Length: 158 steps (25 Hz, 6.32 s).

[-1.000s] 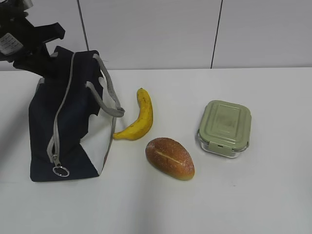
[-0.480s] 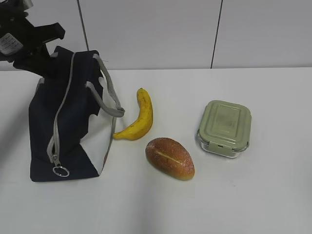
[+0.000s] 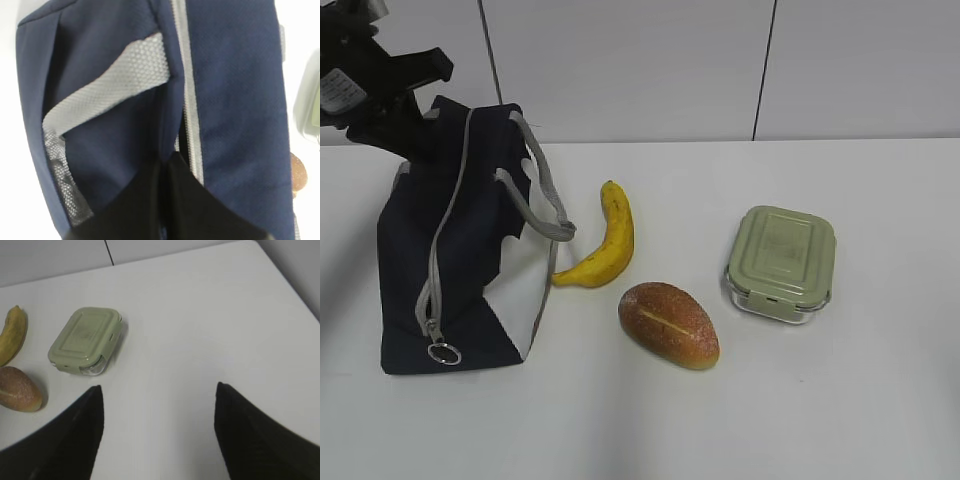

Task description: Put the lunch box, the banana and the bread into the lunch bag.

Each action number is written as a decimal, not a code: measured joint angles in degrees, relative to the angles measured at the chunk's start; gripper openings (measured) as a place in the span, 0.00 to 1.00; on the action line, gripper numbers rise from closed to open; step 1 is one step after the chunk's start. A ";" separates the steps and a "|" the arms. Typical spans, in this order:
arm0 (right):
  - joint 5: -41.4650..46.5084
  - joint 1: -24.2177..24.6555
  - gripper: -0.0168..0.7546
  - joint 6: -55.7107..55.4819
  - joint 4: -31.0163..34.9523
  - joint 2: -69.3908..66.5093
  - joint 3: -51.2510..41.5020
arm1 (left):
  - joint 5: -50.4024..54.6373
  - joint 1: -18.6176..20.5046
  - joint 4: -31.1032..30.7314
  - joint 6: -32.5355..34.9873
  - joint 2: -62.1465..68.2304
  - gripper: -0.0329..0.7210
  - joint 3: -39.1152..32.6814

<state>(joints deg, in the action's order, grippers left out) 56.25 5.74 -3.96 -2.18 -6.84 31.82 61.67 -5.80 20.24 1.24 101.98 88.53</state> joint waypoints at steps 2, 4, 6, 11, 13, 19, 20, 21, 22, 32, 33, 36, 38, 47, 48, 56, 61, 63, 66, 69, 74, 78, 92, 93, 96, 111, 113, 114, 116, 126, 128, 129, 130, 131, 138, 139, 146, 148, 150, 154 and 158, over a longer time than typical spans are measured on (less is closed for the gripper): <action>-0.83 0.00 0.68 0.12 1.62 -4.24 0.00 | 0.12 0.00 0.29 0.00 0.00 0.04 0.00; -1.60 0.00 0.68 0.12 3.48 -9.17 0.00 | 0.25 0.00 0.91 0.00 0.00 0.04 0.00; -2.50 0.00 0.68 0.12 6.15 -13.74 0.00 | 0.33 0.00 1.61 0.00 0.00 0.04 0.00; -5.50 0.00 0.68 1.98 13.44 -25.31 1.18 | 0.44 0.00 2.17 0.00 0.00 0.04 0.00; -5.91 0.00 0.68 2.94 16.21 -29.90 2.66 | 0.76 0.00 2.22 0.23 0.00 0.04 0.00; -7.01 0.00 0.68 3.96 22.78 -44.05 9.99 | 1.77 0.00 2.34 1.10 0.00 0.04 0.00; -7.10 0.00 0.68 4.61 23.85 -46.75 11.52 | 1.83 0.00 2.39 1.42 0.00 0.04 0.00; -7.21 0.00 0.69 5.33 24.94 -49.38 13.01 | 1.94 0.00 2.39 1.69 0.00 0.04 0.00; -7.22 0.00 0.69 6.34 26.43 -51.61 14.47 | 1.93 0.00 2.39 1.72 0.00 0.04 0.00; -5.87 0.00 0.70 23.36 38.94 -77.88 24.61 | 2.42 0.00 2.49 2.08 0.00 0.04 0.00; -5.87 0.00 0.70 25.70 40.84 -79.53 24.74 | 2.42 0.00 2.55 2.08 0.00 0.04 0.00; -6.12 0.69 0.70 32.22 45.92 -84.07 24.94 | 2.42 0.00 2.65 2.08 0.00 0.04 0.00; -5.81 2.83 0.70 36.48 50.54 -86.71 25.08 | 2.42 0.00 2.65 2.08 0.00 0.04 0.00; -1.76 11.01 0.72 51.37 59.33 -96.11 25.21 | 2.42 0.00 2.74 2.10 0.00 0.04 0.00; -1.22 11.42 0.74 52.75 60.66 -97.29 25.21 | 2.42 0.00 2.74 2.10 0.00 0.04 0.00; 0.34 11.91 0.81 62.61 68.94 -104.81 26.99 | 2.42 0.00 2.86 2.10 0.00 0.04 0.00; 1.33 11.91 0.81 64.62 71.12 -108.20 29.84 | 2.42 0.00 2.97 2.10 0.00 0.04 0.00; 2.44 11.91 0.80 65.25 72.23 -109.91 30.59 | 2.42 0.00 2.99 2.10 0.00 0.04 0.00; 4.06 11.91 0.79 67.04 73.72 -111.80 30.82 | 2.37 0.00 2.99 2.10 0.00 0.04 0.00; 4.89 11.91 0.79 68.53 75.23 -113.05 30.82 | 2.37 0.00 2.99 2.10 0.00 0.04 0.00; 5.00 11.91 0.77 70.13 76.54 -113.89 30.82 | 2.37 0.00 2.99 2.10 0.00 0.04 0.00; 5.10 11.79 0.72 70.51 77.33 -114.93 30.95 | 2.37 0.00 2.99 2.10 0.00 0.04 0.00; 8.24 11.79 0.54 71.41 79.66 -117.56 31.41 | 2.53 0.00 2.99 2.10 0.00 0.04 0.00; 8.36 11.79 0.54 71.50 79.66 -117.56 31.67 | 2.53 0.00 3.04 2.10 0.00 0.04 0.00; 8.45 11.79 0.54 71.50 79.28 -117.65 32.89 | 2.59 0.00 3.04 2.10 0.00 0.04 0.00; 8.11 11.71 0.54 67.65 77.46 -117.09 36.50 | 3.13 0.00 4.55 2.15 0.00 0.04 2.40; 8.11 11.71 0.54 67.07 77.33 -116.33 36.50 | 3.07 0.00 5.15 2.15 0.00 0.04 3.00; 8.11 11.71 0.54 66.63 77.23 -115.74 36.50 | 3.06 0.00 5.58 2.15 0.00 0.04 3.13; 8.02 11.71 0.54 65.12 77.23 -114.41 36.50 | 3.01 0.00 6.01 2.15 0.00 0.04 3.25; 8.35 5.67 0.54 52.99 75.72 -103.78 38.40 | 1.71 0.00 7.53 2.15 0.00 0.04 3.31; 8.87 2.73 0.54 49.93 75.22 -102.43 40.70 | 1.54 0.00 8.36 2.15 0.00 0.04 3.31; 9.22 1.48 0.54 48.24 74.97 -101.90 41.94 | 1.47 0.00 8.68 2.15 0.00 0.04 3.31; 9.46 -0.08 0.54 46.46 74.74 -101.59 43.59 | 1.42 0.00 9.01 2.15 0.00 0.04 3.31; 9.56 -1.62 0.54 45.00 74.53 -101.47 45.43 | 1.36 0.00 9.17 2.15 0.00 0.04 3.31; 11.07 -11.52 0.54 35.62 71.81 -101.47 57.43 | 1.24 0.00 10.77 2.15 0.00 0.04 3.31; 11.32 -12.56 0.54 34.32 70.99 -101.47 58.58 | 1.24 0.00 10.89 2.15 0.00 0.04 3.31; 11.30 -18.15 0.54 31.26 66.70 -101.47 60.60 | 1.24 0.00 10.96 2.15 0.00 0.04 3.31; 9.35 -19.02 0.54 31.02 66.62 -101.47 60.60 | 1.30 0.00 10.96 2.15 0.00 0.04 3.31; 8.22 -19.40 0.54 30.86 66.72 -102.00 61.07 | 1.35 0.00 10.96 2.15 0.00 0.04 3.31; 6.66 -19.73 0.54 30.53 66.98 -105.88 63.22 | 1.60 0.00 10.96 2.15 0.00 0.04 3.31; 5.76 -20.10 0.54 28.65 66.60 -109.89 66.03 | 1.72 0.00 11.04 2.15 0.00 0.04 3.31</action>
<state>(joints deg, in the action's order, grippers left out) 62.01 -14.36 24.69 64.42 -116.73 97.85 63.39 -5.80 31.27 3.38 101.98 91.83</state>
